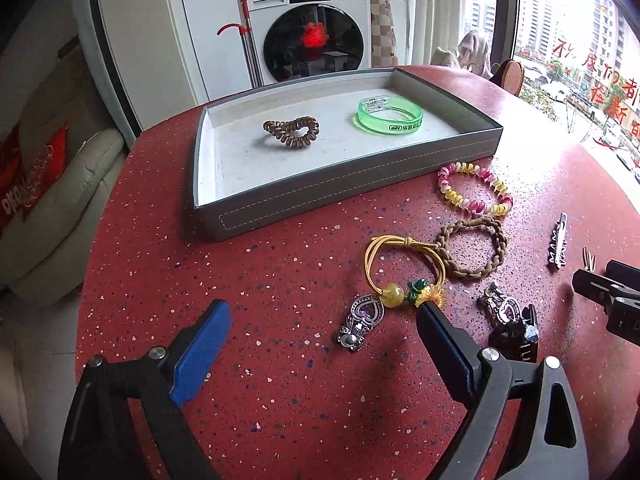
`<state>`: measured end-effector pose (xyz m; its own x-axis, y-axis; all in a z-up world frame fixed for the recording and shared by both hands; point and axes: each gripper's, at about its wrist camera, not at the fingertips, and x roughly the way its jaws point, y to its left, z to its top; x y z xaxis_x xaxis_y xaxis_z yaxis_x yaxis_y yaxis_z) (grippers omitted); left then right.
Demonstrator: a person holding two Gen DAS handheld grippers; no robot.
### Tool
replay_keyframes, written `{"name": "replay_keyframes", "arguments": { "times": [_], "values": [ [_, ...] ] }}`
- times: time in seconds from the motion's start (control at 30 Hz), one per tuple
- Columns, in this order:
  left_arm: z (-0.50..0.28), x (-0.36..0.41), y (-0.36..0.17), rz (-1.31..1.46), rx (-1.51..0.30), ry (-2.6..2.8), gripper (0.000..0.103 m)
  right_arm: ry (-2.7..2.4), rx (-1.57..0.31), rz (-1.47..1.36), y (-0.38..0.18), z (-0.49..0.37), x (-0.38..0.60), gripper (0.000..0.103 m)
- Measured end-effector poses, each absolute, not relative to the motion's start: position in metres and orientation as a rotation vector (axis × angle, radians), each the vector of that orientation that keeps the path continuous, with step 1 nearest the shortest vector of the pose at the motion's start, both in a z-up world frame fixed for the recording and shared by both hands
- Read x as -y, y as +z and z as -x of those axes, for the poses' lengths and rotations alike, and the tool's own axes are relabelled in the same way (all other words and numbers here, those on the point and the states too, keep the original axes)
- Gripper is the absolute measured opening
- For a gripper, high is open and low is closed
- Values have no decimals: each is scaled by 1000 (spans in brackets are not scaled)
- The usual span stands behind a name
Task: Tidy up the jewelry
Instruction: 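Move the left gripper to the silver pendant and grasp it, then place the silver pendant in the tray with the left gripper while the right places the bow clip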
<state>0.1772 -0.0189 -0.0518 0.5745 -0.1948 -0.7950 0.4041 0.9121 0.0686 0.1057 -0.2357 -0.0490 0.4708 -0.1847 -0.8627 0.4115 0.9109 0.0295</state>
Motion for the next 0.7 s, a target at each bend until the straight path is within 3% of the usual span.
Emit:
{"name": "replay_keyframes", "arguments": {
  "times": [0.13,0.23,0.33,0.4,0.43,0.53,0.7],
  "values": [
    [-177,20,-57,-255,-923,-374,82,-366,-1009,-205,-48,-102,234,67],
    [-174,20,-57,-248,-920,-382,81,-353,-1005,-192,-47,-104,233,55],
    [-172,19,-56,-233,-929,-407,68,-330,-1004,-177,-46,-109,228,40],
    [-171,19,-56,-227,-935,-414,60,-315,-1004,-168,-46,-111,224,23],
    [-171,19,-56,-218,-937,-421,47,-309,-1004,-162,-46,-111,223,21],
    [-170,17,-55,-203,-942,-419,34,-294,-999,-161,-46,-108,225,20],
    [-168,7,-51,-128,-953,-428,34,-230,-954,-227,-41,-97,235,20]
  ]
}}
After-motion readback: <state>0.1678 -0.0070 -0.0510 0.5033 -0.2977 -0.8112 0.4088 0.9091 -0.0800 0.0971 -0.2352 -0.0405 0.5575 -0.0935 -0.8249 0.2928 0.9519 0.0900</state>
